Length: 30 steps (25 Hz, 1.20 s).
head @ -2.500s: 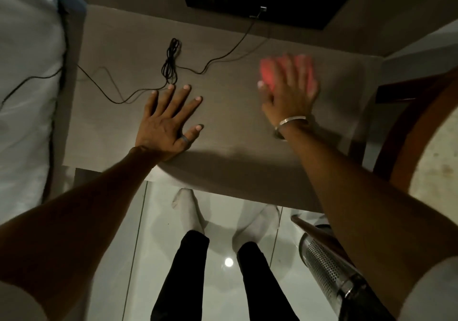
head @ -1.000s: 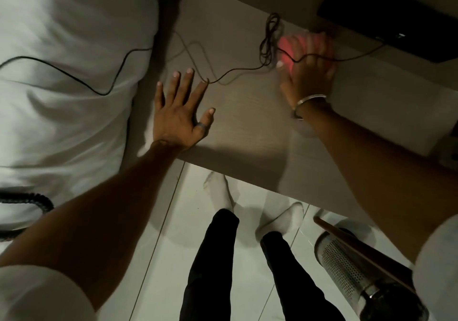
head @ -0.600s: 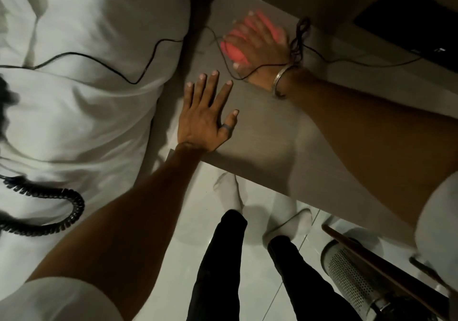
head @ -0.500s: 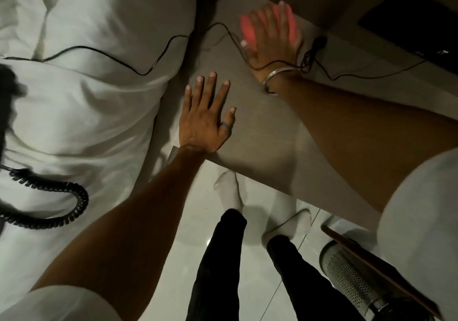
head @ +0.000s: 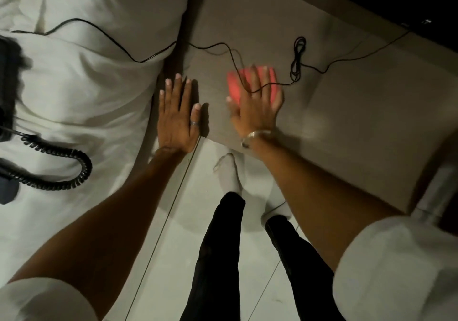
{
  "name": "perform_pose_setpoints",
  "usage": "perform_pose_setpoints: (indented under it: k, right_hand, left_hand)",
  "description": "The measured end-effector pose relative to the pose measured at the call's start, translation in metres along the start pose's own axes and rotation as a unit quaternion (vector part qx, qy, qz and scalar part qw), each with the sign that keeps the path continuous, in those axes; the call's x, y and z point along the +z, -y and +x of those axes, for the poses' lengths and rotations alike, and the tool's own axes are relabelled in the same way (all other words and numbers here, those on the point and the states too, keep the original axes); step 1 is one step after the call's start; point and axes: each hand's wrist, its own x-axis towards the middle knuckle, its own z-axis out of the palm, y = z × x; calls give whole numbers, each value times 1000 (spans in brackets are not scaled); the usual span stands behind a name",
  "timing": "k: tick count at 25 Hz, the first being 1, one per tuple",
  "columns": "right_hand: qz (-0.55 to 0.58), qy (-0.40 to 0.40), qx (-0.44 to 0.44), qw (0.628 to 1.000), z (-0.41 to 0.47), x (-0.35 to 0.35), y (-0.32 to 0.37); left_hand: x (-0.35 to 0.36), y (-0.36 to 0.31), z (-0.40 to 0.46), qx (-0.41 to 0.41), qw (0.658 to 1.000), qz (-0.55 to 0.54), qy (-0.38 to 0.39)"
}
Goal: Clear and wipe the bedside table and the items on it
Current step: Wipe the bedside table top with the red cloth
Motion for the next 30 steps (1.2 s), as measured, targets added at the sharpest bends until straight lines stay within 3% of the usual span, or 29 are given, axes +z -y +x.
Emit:
perform_pose_setpoints:
  k: [2,3,6,9,12,15,18,20,22,25,30]
  right_hand:
    - [-31,31,-157,987,-45,10,-12]
    - [-34,38,-179,983,-61,13,-24]
    - [6,-64,83,995,-95,12,-56]
    - [-15,-41,-48,998,-132,17,-97]
    - [1,-91,164,982,-151,7,-137]
    - [-40,-48,67,996,-169,4,-173]
    - [-6,-70,230,971,-165,-10,-185]
    - [-41,-50,262,963,-165,-20,-174]
    - [-87,-48,210,973,-163,-37,-156]
    - [-91,-78,69,990,-135,-69,-104]
    - [30,-96,-133,986,-37,-113,71]
  left_hand:
    - [5,-12,3,23,999,8,23]
    - [11,-19,6,39,998,16,37]
    - [34,-50,12,38,997,50,54]
    - [56,-76,10,34,995,69,55]
    - [68,-92,0,61,993,77,65]
    - [82,-107,-8,74,991,88,63]
    - [84,-112,-12,56,992,86,70]
    - [73,-115,-15,56,993,65,78]
    - [53,-119,-23,42,997,37,56]
    - [3,-110,-36,-28,998,0,-55]
    - [-109,-42,-60,-138,949,13,-282]
